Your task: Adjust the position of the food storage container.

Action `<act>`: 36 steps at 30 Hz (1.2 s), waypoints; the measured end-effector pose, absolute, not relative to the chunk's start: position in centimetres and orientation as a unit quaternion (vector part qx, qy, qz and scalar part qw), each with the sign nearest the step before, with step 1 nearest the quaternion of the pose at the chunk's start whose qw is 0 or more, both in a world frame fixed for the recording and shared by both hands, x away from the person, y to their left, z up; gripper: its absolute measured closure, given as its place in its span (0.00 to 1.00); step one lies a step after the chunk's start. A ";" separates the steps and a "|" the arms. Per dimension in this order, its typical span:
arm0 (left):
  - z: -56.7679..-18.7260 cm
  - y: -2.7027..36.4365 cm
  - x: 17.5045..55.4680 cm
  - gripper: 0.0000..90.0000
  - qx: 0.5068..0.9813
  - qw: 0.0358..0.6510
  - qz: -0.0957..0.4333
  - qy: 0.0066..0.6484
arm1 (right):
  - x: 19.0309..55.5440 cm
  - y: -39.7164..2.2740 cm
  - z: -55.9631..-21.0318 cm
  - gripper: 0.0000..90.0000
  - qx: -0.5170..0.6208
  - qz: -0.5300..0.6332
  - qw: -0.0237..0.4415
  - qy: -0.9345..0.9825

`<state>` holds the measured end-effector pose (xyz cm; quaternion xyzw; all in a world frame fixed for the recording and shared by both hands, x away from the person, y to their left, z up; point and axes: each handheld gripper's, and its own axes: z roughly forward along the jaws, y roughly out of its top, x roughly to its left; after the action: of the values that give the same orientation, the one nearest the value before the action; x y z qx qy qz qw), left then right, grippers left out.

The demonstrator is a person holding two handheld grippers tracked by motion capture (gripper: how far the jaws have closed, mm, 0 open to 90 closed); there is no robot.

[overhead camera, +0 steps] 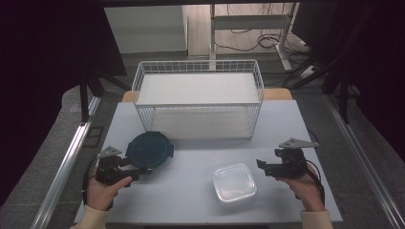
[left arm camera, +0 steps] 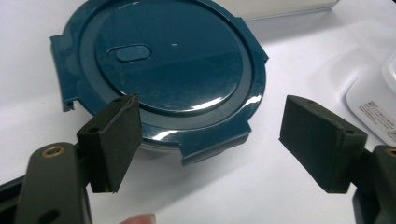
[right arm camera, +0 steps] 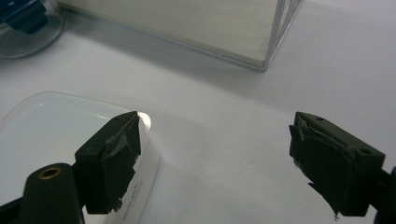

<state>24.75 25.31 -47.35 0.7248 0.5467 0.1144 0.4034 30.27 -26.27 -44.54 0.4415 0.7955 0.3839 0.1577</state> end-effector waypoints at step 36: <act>-46.0 26.9 24.2 0.28 0.713 0.413 0.127 0.552 | 29.3 -25.7 -44.1 0.25 0.437 0.383 0.163 0.797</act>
<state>24.22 26.90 -45.99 0.7131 0.5518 0.1268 0.4134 29.28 -25.71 -44.06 0.4366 0.7974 0.3835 0.1627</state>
